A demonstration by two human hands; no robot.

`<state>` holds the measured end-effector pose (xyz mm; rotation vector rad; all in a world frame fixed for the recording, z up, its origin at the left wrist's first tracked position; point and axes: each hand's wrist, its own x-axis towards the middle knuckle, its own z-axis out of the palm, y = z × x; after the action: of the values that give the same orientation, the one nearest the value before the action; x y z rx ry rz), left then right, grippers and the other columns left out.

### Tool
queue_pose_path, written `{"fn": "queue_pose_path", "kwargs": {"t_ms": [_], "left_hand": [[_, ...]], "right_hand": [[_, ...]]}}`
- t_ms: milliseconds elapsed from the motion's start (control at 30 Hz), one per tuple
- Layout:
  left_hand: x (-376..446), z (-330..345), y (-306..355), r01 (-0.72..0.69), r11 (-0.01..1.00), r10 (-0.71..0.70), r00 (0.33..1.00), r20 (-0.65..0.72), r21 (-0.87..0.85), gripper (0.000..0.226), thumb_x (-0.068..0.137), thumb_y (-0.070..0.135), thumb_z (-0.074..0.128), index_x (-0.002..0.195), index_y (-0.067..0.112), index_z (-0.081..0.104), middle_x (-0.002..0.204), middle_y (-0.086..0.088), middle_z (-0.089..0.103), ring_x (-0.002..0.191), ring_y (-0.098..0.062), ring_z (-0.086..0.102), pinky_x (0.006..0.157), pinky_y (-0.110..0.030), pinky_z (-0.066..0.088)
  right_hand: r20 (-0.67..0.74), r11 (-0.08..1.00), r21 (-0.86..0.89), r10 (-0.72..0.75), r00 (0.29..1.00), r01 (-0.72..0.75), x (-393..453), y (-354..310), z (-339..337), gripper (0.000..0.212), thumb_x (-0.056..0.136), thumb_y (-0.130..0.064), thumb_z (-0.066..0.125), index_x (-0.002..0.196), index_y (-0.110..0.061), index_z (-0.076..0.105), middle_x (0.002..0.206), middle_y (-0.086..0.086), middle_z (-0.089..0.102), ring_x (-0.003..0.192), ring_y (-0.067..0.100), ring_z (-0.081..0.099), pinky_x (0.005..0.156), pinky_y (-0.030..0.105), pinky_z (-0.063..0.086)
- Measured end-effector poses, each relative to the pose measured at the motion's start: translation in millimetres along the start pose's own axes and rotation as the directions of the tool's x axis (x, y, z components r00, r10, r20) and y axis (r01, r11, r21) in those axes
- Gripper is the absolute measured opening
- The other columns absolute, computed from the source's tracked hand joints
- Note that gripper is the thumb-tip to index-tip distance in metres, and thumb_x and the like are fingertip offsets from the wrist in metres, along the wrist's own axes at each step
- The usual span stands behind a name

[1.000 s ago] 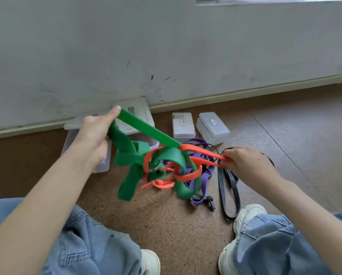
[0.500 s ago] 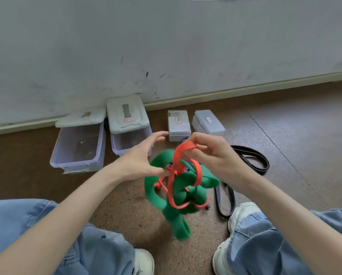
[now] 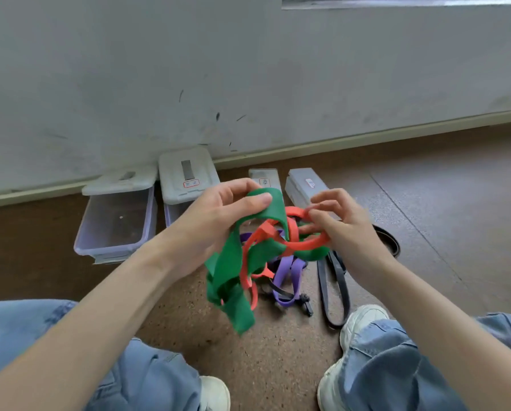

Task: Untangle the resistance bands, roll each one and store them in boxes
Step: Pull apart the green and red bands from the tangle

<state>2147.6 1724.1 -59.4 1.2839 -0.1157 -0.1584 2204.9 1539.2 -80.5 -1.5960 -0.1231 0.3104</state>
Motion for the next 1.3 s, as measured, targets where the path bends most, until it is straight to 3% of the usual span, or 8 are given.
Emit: {"fn": "queue_pose_path", "kwargs": {"t_ms": [167, 367, 533, 700, 800, 900, 1133, 1300], "left_hand": [[-1, -5, 0, -0.001, 1.000, 0.003, 0.997, -0.081, 0.027, 0.011, 0.081, 0.018, 0.061, 0.085, 0.008, 0.058, 0.068, 0.002, 0.065, 0.058, -0.007, 0.062, 0.054, -0.017, 0.050], [-6, -3, -3, 0.050, 0.997, -0.052, 0.998, 0.042, 0.056, 0.004, 0.082, 0.019, 0.060, 0.080, 0.017, 0.063, 0.074, 0.000, 0.064, 0.065, -0.010, 0.062, 0.061, -0.019, 0.051], [-7, -1, -1, 0.050, 0.979, -0.070, 0.993, 0.097, 0.199, 0.010, 0.080, 0.017, 0.059, 0.071, 0.019, 0.058, 0.069, 0.003, 0.060, 0.060, -0.006, 0.056, 0.054, -0.013, 0.044], [2, -31, 3, 0.151, 0.935, -0.088, 0.975, -0.203, 0.320, 0.021, 0.071, 0.027, 0.052, 0.049, 0.024, 0.052, 0.047, 0.012, 0.045, 0.045, -0.004, 0.040, 0.045, -0.014, 0.035], [8, -59, -8, 0.360, 0.765, -0.159, 0.909, -0.385, 0.534, 0.026, 0.088, 0.029, 0.054, 0.064, 0.023, 0.063, 0.062, 0.011, 0.063, 0.074, -0.012, 0.058, 0.074, -0.025, 0.042], [9, -51, -28, 0.338, 0.636, -0.190, 0.940, -0.284, 0.694, 0.008, 0.096, 0.030, 0.047, 0.100, 0.031, 0.054, 0.105, 0.017, 0.059, 0.108, -0.006, 0.053, 0.085, -0.012, 0.036], [-6, 2, -19, 0.164, 0.894, -0.118, 0.984, -0.133, 0.418, 0.038, 0.073, 0.056, 0.055, 0.086, 0.024, 0.071, 0.084, 0.006, 0.074, 0.078, -0.005, 0.068, 0.067, -0.011, 0.049], [2, 0, 22, -0.091, 0.981, 0.136, 0.952, -0.274, 0.170, 0.030, 0.080, 0.032, 0.058, 0.051, 0.025, 0.065, 0.052, 0.014, 0.053, 0.050, 0.000, 0.048, 0.061, -0.019, 0.042]], "right_hand": [[0.155, 0.965, -0.262, 0.045, 0.987, -0.003, -7, 19, 14, 0.035, 0.072, -0.017, 0.078, 0.099, -0.023, 0.057, 0.104, 0.006, 0.055, 0.085, 0.022, 0.067, 0.076, 0.034, 0.058], [0.142, 0.866, -0.475, -0.101, 0.985, 0.157, 2, 26, 22, 0.033, 0.066, -0.013, 0.081, 0.075, -0.035, 0.059, 0.093, -0.005, 0.047, 0.071, 0.005, 0.063, 0.059, 0.007, 0.048], [0.043, 0.812, -0.574, -0.095, 0.995, 0.102, 10, 41, 9, 0.034, 0.071, -0.003, 0.072, 0.075, -0.027, 0.047, 0.093, -0.002, 0.045, 0.080, 0.022, 0.062, 0.056, 0.019, 0.053], [-0.172, 0.764, -0.632, 0.021, 0.985, -0.126, 26, 37, -39, 0.016, 0.076, -0.011, 0.065, 0.083, -0.016, 0.052, 0.085, 0.007, 0.060, 0.075, 0.022, 0.059, 0.062, 0.034, 0.051], [-0.145, 0.816, -0.562, 0.064, 0.987, -0.135, 21, 36, -31, 0.012, 0.074, -0.011, 0.064, 0.069, -0.016, 0.054, 0.077, 0.013, 0.064, 0.066, 0.024, 0.059, 0.058, 0.032, 0.046], [-0.068, 0.887, -0.457, 0.039, 0.997, -0.066, 14, 29, -12, 0.012, 0.077, -0.009, 0.061, 0.071, -0.015, 0.052, 0.073, 0.015, 0.066, 0.055, 0.021, 0.057, 0.049, 0.028, 0.041], [-0.028, 0.977, -0.209, -0.041, 0.999, 0.034, 10, -4, -4, 0.016, 0.080, -0.008, 0.062, 0.075, -0.018, 0.051, 0.052, 0.000, 0.063, 0.043, 0.014, 0.056, 0.037, 0.020, 0.037], [0.036, 0.723, -0.684, -0.100, 0.994, 0.098, 9, 18, -17, 0.018, 0.080, -0.001, 0.059, 0.078, -0.017, 0.052, 0.084, 0.009, 0.067, 0.066, 0.024, 0.062, 0.056, 0.031, 0.049]]}}
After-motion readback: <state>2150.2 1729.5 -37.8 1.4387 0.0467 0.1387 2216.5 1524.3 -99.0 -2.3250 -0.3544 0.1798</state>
